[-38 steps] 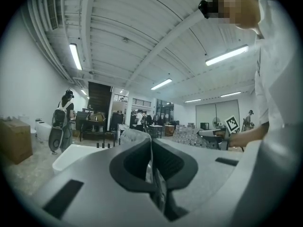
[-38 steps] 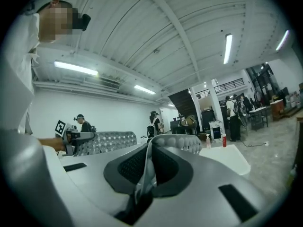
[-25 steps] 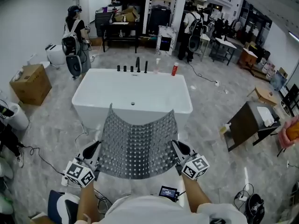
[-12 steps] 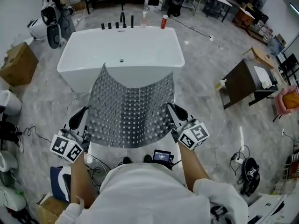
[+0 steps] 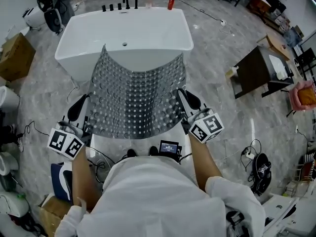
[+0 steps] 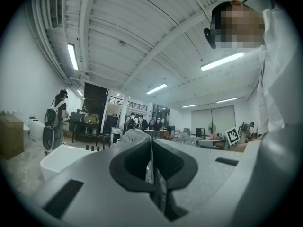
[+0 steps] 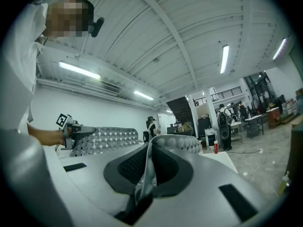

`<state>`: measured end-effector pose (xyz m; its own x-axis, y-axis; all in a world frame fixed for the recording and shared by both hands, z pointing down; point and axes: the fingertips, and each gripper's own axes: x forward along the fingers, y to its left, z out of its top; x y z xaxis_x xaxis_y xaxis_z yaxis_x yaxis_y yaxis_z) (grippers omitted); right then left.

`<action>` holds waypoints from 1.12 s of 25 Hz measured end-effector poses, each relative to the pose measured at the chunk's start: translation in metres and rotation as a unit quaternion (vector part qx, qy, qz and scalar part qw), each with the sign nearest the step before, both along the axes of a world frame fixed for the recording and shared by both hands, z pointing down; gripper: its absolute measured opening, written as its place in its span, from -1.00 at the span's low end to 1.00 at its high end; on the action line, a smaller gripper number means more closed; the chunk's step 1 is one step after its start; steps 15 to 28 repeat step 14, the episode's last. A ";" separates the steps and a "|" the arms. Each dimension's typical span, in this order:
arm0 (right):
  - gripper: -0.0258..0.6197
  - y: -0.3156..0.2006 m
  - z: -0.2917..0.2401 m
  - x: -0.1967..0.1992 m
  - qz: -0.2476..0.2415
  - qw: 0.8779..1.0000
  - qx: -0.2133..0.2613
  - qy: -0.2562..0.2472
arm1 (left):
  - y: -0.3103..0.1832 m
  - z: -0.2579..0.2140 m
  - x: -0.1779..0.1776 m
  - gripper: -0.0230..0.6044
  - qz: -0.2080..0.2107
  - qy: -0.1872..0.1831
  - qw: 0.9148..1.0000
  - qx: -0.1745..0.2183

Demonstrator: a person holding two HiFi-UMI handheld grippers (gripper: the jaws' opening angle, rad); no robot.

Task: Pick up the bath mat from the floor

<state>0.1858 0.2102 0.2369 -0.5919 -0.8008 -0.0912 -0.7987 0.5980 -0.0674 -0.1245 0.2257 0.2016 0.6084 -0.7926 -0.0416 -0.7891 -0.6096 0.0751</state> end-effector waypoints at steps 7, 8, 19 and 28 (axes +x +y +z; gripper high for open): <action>-0.79 0.006 -0.003 0.007 -0.003 1.000 0.002 -0.007 | 0.009 -0.003 0.005 -0.87 -0.004 0.001 1.000 0.006; -0.80 0.005 -0.002 0.007 -0.003 1.000 0.003 -0.007 | 0.009 -0.003 0.005 -0.87 -0.005 0.001 1.000 0.006; -0.79 0.003 0.005 0.018 -0.011 1.000 0.006 -0.006 | 0.010 0.001 0.015 -0.87 -0.010 0.002 1.000 0.009; -0.79 0.003 0.005 0.018 -0.011 1.000 0.006 -0.006 | 0.010 0.001 0.015 -0.87 -0.010 0.002 1.000 0.009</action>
